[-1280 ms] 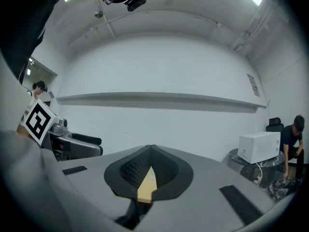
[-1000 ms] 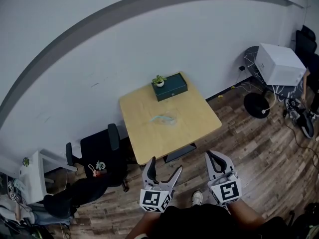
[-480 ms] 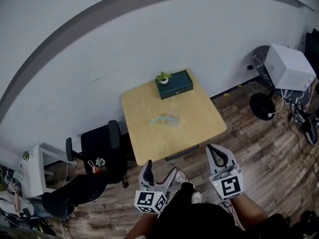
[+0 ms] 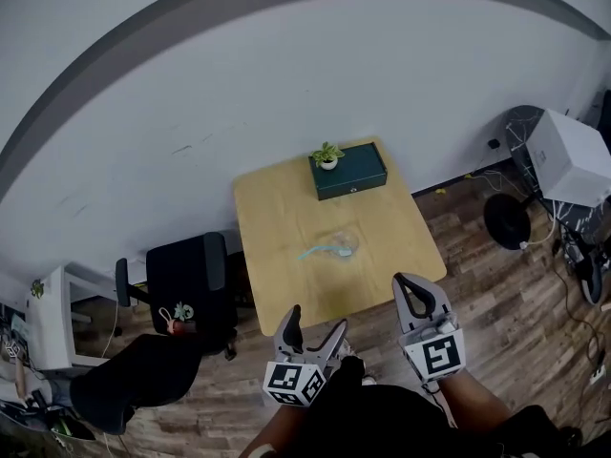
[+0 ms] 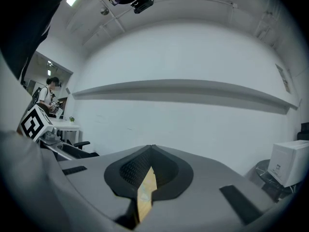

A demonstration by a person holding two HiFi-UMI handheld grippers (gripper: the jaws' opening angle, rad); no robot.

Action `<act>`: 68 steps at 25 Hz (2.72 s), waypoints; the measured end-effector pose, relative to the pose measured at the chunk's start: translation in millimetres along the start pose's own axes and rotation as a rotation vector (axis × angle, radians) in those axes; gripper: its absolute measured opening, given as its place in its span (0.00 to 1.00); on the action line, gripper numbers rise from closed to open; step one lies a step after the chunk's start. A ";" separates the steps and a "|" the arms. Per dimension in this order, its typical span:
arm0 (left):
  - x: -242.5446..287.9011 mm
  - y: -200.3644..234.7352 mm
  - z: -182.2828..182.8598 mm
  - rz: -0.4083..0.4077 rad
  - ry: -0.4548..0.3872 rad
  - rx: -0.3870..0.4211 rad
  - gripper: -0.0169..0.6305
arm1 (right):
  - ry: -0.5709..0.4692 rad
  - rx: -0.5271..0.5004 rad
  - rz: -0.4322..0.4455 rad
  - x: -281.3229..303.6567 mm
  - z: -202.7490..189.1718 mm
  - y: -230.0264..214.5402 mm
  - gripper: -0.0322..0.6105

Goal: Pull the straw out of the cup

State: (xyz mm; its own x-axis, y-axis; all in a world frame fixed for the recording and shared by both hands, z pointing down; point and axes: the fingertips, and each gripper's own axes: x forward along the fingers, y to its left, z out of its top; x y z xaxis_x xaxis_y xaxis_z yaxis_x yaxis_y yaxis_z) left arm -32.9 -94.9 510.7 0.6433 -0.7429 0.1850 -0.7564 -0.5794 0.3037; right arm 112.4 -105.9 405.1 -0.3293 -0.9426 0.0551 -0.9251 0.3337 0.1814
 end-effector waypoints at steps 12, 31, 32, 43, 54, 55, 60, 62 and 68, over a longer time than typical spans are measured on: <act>53.0 51.8 -24.2 -0.004 0.063 -0.081 0.74 | 0.070 -0.057 0.125 102.8 -2.7 1.3 0.08; 122.3 54.2 -38.7 -0.036 0.153 -0.082 0.73 | 0.099 0.039 0.239 167.7 -36.6 -12.3 0.08; 127.5 52.4 -39.4 -0.037 0.157 -0.081 0.73 | 0.110 0.042 0.245 170.5 -39.2 -14.0 0.08; 168.5 57.8 -47.8 0.042 0.141 -0.165 0.71 | 0.156 0.086 0.265 172.1 -67.2 -41.1 0.08; 187.2 72.4 -40.1 0.094 0.095 -0.218 0.59 | 0.143 0.114 0.344 175.3 -76.5 -38.0 0.08; 188.8 73.9 -40.0 0.097 0.097 -0.213 0.57 | 0.136 0.117 0.354 176.2 -76.5 -37.6 0.08; 194.8 78.4 -38.2 0.110 0.092 -0.205 0.47 | 0.142 0.118 0.369 177.4 -79.4 -39.7 0.08; 196.8 79.1 -36.4 0.107 0.082 -0.205 0.45 | 0.143 0.127 0.368 177.6 -80.6 -40.4 0.08; 197.6 83.0 -36.2 0.120 0.082 -0.181 0.33 | 0.146 0.133 0.365 178.9 -82.8 -44.9 0.08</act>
State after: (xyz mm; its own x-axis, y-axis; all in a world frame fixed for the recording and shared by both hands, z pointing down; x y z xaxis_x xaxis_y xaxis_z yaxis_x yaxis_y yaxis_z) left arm 35.7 -277.6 606.3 0.5630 -0.7691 0.3027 -0.7993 -0.4134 0.4362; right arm 110.8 -290.3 488.2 -0.6186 -0.7506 0.2324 -0.7722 0.6353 -0.0034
